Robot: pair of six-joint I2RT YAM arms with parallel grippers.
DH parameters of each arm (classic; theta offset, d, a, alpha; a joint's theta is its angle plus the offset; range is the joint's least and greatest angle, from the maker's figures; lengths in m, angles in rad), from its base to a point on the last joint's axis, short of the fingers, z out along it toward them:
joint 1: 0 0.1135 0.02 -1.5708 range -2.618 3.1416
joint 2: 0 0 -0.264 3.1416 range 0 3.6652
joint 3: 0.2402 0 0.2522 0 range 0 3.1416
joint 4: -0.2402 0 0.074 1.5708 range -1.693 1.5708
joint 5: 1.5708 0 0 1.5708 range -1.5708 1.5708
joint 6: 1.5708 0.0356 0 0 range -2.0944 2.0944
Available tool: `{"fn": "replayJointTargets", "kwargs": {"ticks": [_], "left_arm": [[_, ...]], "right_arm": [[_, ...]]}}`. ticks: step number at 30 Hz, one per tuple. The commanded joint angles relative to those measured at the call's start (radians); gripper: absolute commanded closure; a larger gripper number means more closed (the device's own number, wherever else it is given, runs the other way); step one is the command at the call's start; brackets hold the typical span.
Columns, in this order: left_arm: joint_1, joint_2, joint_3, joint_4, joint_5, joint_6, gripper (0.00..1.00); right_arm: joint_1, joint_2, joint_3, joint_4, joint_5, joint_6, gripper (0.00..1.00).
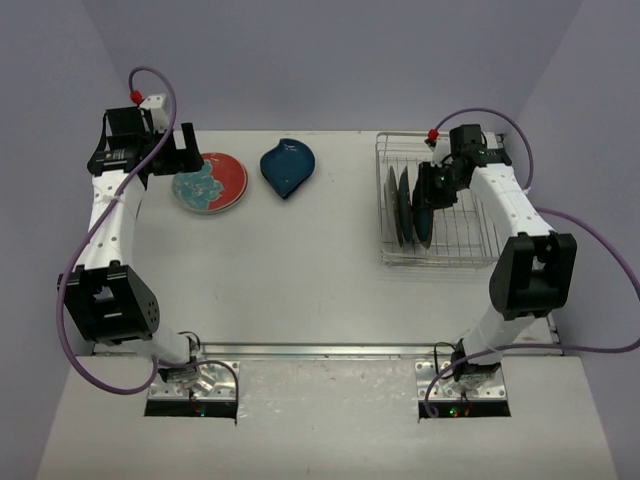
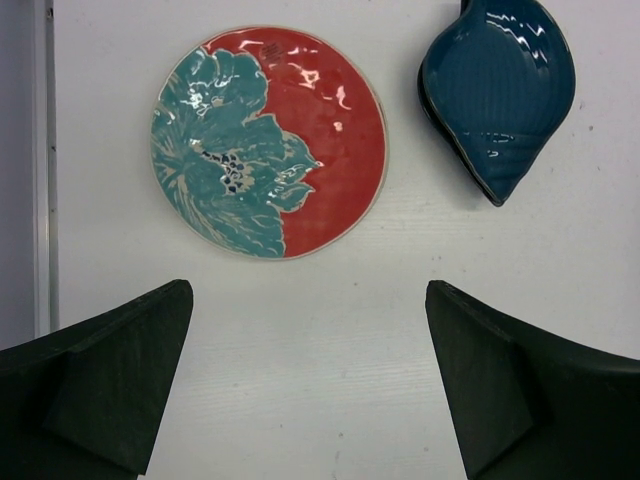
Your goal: Unload the plates from the dish rack
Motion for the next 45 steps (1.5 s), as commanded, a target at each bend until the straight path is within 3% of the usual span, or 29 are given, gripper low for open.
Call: {"fn": "replayJointTargets", "kwargs": {"ticks": [1, 3, 4, 14, 24, 29, 36, 42, 45], "left_arm": [[-0.001, -0.067, -0.008, -0.002, -0.013, 0.008, 0.0], [-0.001, -0.065, -0.001, -0.014, -0.008, -0.007, 0.0], [0.001, -0.06, 0.005, -0.021, 0.004, -0.013, 0.0], [0.002, 0.009, 0.073, -0.05, 0.169, -0.137, 0.0], [0.002, 0.047, 0.205, -0.069, 0.347, -0.212, 0.0], [0.002, 0.037, 0.236, -0.035, 0.588, -0.296, 0.05], [0.0, 0.018, 0.25, -0.062, 0.859, -0.332, 0.06], [-0.009, -0.003, 0.247, -0.258, 0.893, -0.169, 0.06], [-0.056, -0.016, 0.218, -0.387, 0.872, -0.019, 0.09]], "right_arm": [[-0.018, 0.015, 0.058, 0.02, -0.079, 0.015, 0.84], [-0.021, -0.005, 0.06, 0.014, -0.115, 0.037, 0.99], [-0.022, -0.009, 0.064, 0.004, -0.133, 0.044, 1.0], [-0.146, -0.101, 0.17, -0.033, -0.369, 0.098, 1.0], [-0.142, -0.173, 0.446, -0.073, -0.411, -0.143, 1.0], [-0.009, -0.254, 0.443, -0.007, -0.363, -0.449, 1.0], [0.428, -0.508, 0.046, 0.351, -0.131, -1.166, 1.0], [0.617, -0.638, -0.35, 0.72, -0.127, -1.681, 1.0], [0.678, -0.641, -0.437, 0.82, -0.148, -1.772, 1.0]]}}
